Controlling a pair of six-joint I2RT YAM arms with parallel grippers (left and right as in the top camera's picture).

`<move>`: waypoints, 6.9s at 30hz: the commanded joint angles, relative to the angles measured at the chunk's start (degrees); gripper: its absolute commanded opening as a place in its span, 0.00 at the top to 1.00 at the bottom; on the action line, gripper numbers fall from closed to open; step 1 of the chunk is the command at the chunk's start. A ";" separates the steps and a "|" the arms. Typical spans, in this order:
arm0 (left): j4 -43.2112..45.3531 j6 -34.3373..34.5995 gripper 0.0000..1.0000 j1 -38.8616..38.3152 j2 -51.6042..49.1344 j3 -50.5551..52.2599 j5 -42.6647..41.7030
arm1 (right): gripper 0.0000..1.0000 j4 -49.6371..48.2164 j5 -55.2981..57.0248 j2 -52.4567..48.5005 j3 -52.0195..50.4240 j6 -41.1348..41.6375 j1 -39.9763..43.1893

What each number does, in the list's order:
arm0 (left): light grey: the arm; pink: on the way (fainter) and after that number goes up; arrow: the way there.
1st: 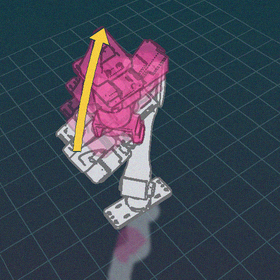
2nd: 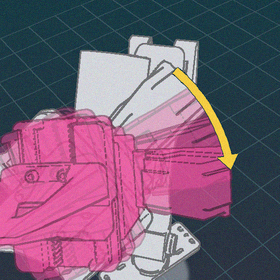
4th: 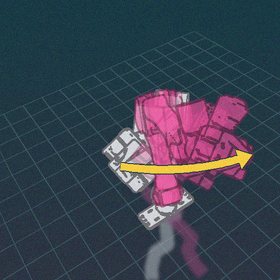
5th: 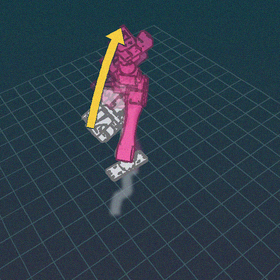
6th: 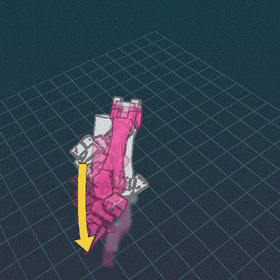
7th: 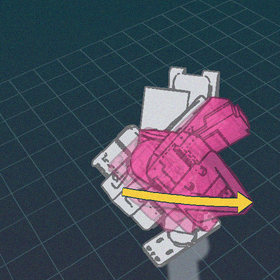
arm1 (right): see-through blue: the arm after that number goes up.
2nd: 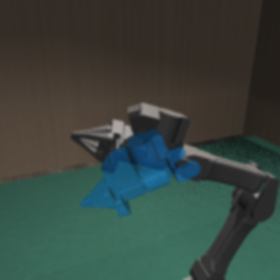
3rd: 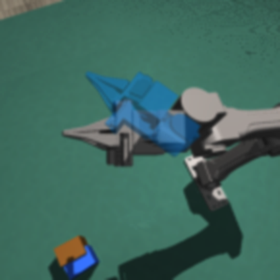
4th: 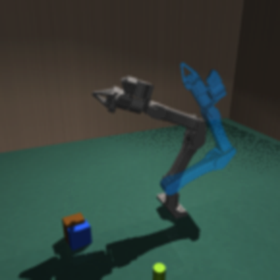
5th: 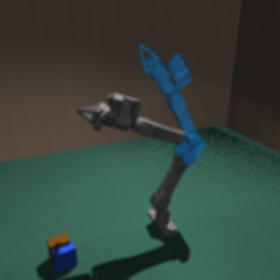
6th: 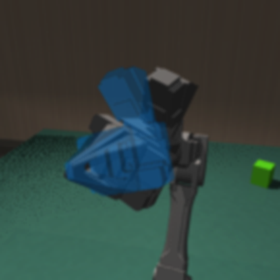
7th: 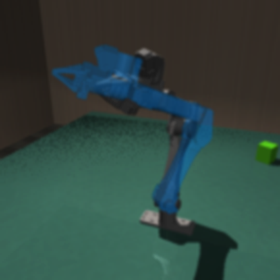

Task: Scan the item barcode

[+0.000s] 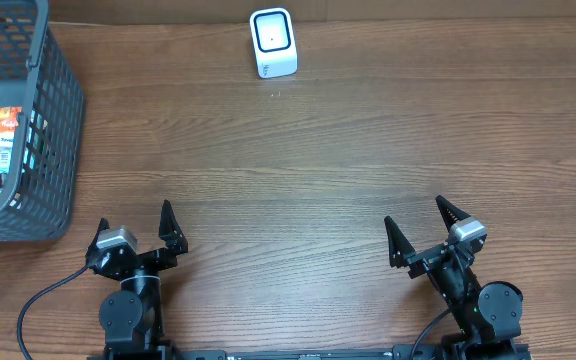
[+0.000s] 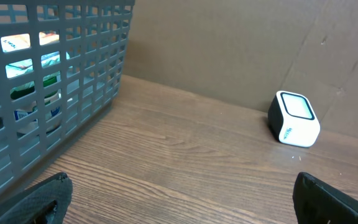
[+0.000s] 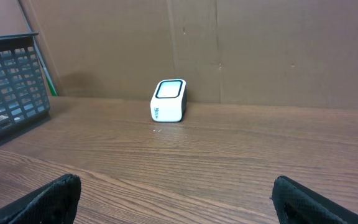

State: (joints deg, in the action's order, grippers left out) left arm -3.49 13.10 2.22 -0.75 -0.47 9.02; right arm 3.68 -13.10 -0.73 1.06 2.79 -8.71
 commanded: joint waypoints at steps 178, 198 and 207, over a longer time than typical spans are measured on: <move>-47.45 -39.58 0.44 36.76 -125.20 -106.20 -25.27 | 0.00 -0.28 0.39 0.57 -0.61 -0.24 -0.22; -43.43 -27.56 0.48 36.81 -103.36 -107.06 -21.90 | 0.00 -0.28 0.39 0.57 -0.61 -0.24 -0.22; -43.39 -11.65 0.53 35.87 -89.05 -107.06 -22.16 | 0.00 -0.28 0.39 0.57 -0.61 -0.24 -0.22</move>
State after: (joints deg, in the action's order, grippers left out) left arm -46.19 -7.94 39.11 -95.42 -106.13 -13.02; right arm 3.68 -13.10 -0.73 1.06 2.76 -8.71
